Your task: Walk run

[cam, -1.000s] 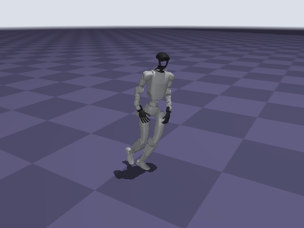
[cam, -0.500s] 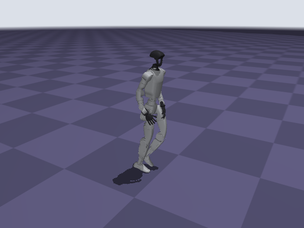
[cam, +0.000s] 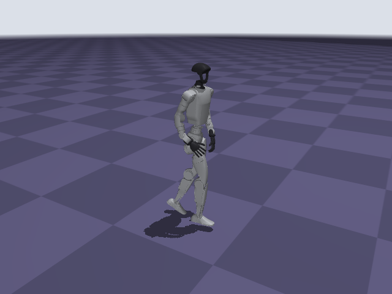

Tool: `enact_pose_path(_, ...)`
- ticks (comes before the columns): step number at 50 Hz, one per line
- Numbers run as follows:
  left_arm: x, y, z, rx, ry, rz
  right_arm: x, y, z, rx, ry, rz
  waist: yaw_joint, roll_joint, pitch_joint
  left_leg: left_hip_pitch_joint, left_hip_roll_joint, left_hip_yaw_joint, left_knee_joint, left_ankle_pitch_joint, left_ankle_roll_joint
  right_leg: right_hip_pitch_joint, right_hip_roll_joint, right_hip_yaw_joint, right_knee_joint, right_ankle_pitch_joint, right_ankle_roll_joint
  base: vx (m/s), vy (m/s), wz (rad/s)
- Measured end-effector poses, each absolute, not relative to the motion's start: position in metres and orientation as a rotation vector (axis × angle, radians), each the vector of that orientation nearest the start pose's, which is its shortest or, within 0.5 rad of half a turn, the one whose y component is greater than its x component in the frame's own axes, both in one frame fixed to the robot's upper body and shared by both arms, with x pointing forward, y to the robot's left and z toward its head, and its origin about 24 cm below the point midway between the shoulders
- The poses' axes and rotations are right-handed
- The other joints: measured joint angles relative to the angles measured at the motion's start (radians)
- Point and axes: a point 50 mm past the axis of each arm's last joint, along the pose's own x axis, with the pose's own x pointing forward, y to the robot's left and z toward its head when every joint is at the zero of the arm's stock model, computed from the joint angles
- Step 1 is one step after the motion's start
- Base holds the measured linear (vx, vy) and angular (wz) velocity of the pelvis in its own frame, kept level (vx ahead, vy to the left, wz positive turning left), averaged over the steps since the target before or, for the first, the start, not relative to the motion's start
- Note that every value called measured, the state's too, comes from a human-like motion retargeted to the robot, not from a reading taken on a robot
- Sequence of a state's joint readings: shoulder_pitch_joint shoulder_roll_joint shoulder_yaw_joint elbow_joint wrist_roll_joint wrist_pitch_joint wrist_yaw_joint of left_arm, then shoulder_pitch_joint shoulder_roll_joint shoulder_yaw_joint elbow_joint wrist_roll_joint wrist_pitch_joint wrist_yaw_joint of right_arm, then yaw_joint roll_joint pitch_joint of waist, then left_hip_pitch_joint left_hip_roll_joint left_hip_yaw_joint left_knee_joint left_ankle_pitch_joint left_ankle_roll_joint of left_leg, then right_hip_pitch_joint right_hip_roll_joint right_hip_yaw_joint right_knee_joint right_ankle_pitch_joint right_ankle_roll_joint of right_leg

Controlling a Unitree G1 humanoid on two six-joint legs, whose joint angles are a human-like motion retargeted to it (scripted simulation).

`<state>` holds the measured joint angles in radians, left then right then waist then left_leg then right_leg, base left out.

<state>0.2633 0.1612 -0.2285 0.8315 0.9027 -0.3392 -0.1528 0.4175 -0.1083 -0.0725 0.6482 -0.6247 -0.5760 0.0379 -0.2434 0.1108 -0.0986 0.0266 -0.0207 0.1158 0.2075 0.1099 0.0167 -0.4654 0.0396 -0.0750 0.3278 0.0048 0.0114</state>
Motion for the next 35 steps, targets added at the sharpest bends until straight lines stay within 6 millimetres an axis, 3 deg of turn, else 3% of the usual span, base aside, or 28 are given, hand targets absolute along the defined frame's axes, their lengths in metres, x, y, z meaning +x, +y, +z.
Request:
enact_pose_path(2,0.064,0.145,-0.149,0.81,0.775,-0.912,0.082,-0.186,-0.109,-0.555,0.51,0.3,-0.029,0.008,0.003,0.057,-0.003,-0.009,-0.003,0.148,-0.062,0.007,0.024,0.133,-0.162,-0.053,-0.017,1.33,-0.31,0.28)
enact_pose_path(3,0.063,0.144,-0.149,0.803,0.778,-0.917,0.086,-0.187,-0.108,-0.568,0.502,0.302,-0.023,0.007,0.009,0.081,-0.011,-0.015,0.018,0.219,-0.102,0.018,0.012,0.151,-0.204,-0.031,-0.023,1.2,-0.27,-0.19)
enact_pose_path(5,0.064,0.143,-0.148,0.791,0.773,-0.918,0.092,-0.186,-0.106,-0.589,0.489,0.328,-0.029,-0.006,0.029,0.095,-0.045,-0.085,0.132,0.364,-0.211,0.028,-0.012,0.078,-0.168,0.077,-0.11,1.22,-0.28,-0.22)
enact_pose_path(7,0.057,0.15,-0.149,0.776,0.797,-0.908,0.089,-0.176,-0.108,-0.581,0.488,0.385,-0.007,0.013,0.038,-0.003,-0.021,-0.085,0.444,0.414,-0.277,0.049,0.076,0.101,-0.006,-0.109,-0.213,1.57,-0.5,-0.53)
enact_pose_path(8,0.05,0.151,-0.15,0.776,0.814,-0.926,0.086,-0.173,-0.109,-0.568,0.499,0.397,0.02,0.034,0.047,-0.05,0.005,-0.081,0.594,0.414,-0.275,0.078,0.154,0.179,0.05,-0.169,-0.225,1.65,-0.51,-0.04)
enact_pose_path(10,0.057,0.15,-0.151,0.799,0.816,-0.947,0.091,-0.177,-0.11,-0.55,0.506,0.389,0.031,0.008,0.043,-0.188,-0.054,-0.161,0.763,0.333,-0.273,0.097,0.096,0.146,0.094,-0.217,-0.217,1.39,-0.37,0.78)
enact_pose_path(13,0.062,0.149,-0.149,0.785,0.803,-0.89,0.084,-0.171,-0.119,-0.529,0.586,0.483,0.073,-0.061,0.013,-0.35,-0.02,-0.032,0.785,0.11,-0.125,0.207,0.081,0.156,0.03,-0.21,-0.247,1.18,-0.3,0.13)
enact_pose_path(15,0.066,0.149,-0.145,0.781,0.755,-0.818,0.082,-0.172,-0.122,-0.523,0.611,0.516,0.104,-0.092,0.012,-0.441,-0.009,0.019,0.698,-0.034,-0.049,0.282,0.086,0.146,-0.035,-0.127,-0.243,1.19,-0.26,0.0)
enact_pose_path(17,0.073,0.152,-0.14,0.79,0.696,-0.738,0.081,-0.173,-0.121,-0.539,0.604,0.528,0.16,-0.124,0.01,-0.498,0.002,0.082,0.516,-0.1,0.003,0.361,0.072,0.089,-0.119,0.021,-0.213,1.49,-0.34,-0.47)
enact_pose_path(22,0.087,0.16,-0.132,0.816,0.621,-0.643,0.07,-0.174,-0.123,-0.602,0.612,0.541,0.282,-0.177,0.028,-0.497,-0.074,0.048,0.0,-0.18,0.117,0.56,0.074,0.016,-0.207,0.35,-0.126,1.23,-0.27,-0.57)
enact_pose_path(23,0.09,0.16,-0.132,0.817,0.624,-0.638,0.068,-0.172,-0.124,-0.605,0.618,0.549,0.292,-0.183,0.034,-0.493,-0.072,0.035,-0.032,-0.15,0.123,0.586,0.072,-0.004,-0.19,0.403,-0.102,1.28,-0.26,-0.51)
enact_pose_path(25,0.096,0.16,-0.132,0.813,0.632,-0.654,0.065,-0.169,-0.126,-0.597,0.632,0.572,0.315,-0.189,0.045,-0.483,-0.065,0.054,-0.012,-0.046,0.207,0.6,0.084,0.023,-0.088,0.511,-0.019,1.29,-0.26,-0.24)
enact_pose_path(27,0.096,0.161,-0.133,0.807,0.649,-0.666,0.056,-0.164,-0.129,-0.565,0.668,0.599,0.237,-0.23,0.051,-0.461,-0.161,-0.011,0.172,-0.254,0.238,0.515,0.076,0.02,0.24,0.519,0.092,1.73,-0.28,0.85)
enact_pose_path(28,0.094,0.161,-0.135,0.804,0.667,-0.659,0.051,-0.16,-0.132,-0.546,0.686,0.611,0.202,-0.249,0.062,-0.456,-0.2,-0.06,0.246,-0.298,0.228,0.479,0.069,0.004,0.392,0.519,0.112,1.5,-0.3,0.48)
enact_pose_path(29,0.095,0.166,-0.137,0.803,0.694,-0.644,0.053,-0.157,-0.133,-0.53,0.692,0.615,0.174,-0.229,0.063,-0.448,-0.16,-0.059,0.288,-0.332,0.214,0.436,0.097,0.001,0.455,0.519,0.117,1.19,-0.29,-0.11)
enact_pose_path(30,0.097,0.173,-0.138,0.801,0.726,-0.625,0.057,-0.154,-0.133,-0.516,0.69,0.614,0.148,-0.188,0.061,-0.437,-0.081,-0.032,0.313,-0.361,0.199,0.389,0.142,0.005,0.471,0.519,0.116,1.16,-0.28,-0.48)
enact_pose_path(32,0.09,0.165,-0.144,0.74,0.786,-0.661,0.06,-0.157,-0.133,-0.498,0.715,0.592,0.141,-0.121,0.051,-0.375,-0.011,-0.018,0.316,-0.409,0.167,0.288,0.173,0.016,0.514,0.379,0.054,1.2,-0.21,-0.65)
enact_pose_path(35,0.084,0.15,-0.146,0.639,0.784,-0.684,0.064,-0.166,-0.125,-0.504,0.663,0.507,0.128,-0.071,0.047,-0.249,0.012,0.015,0.211,-0.368,0.121,0.16,0.174,0.084,0.466,0.159,-0.003,1.07,-0.07,-0.58)
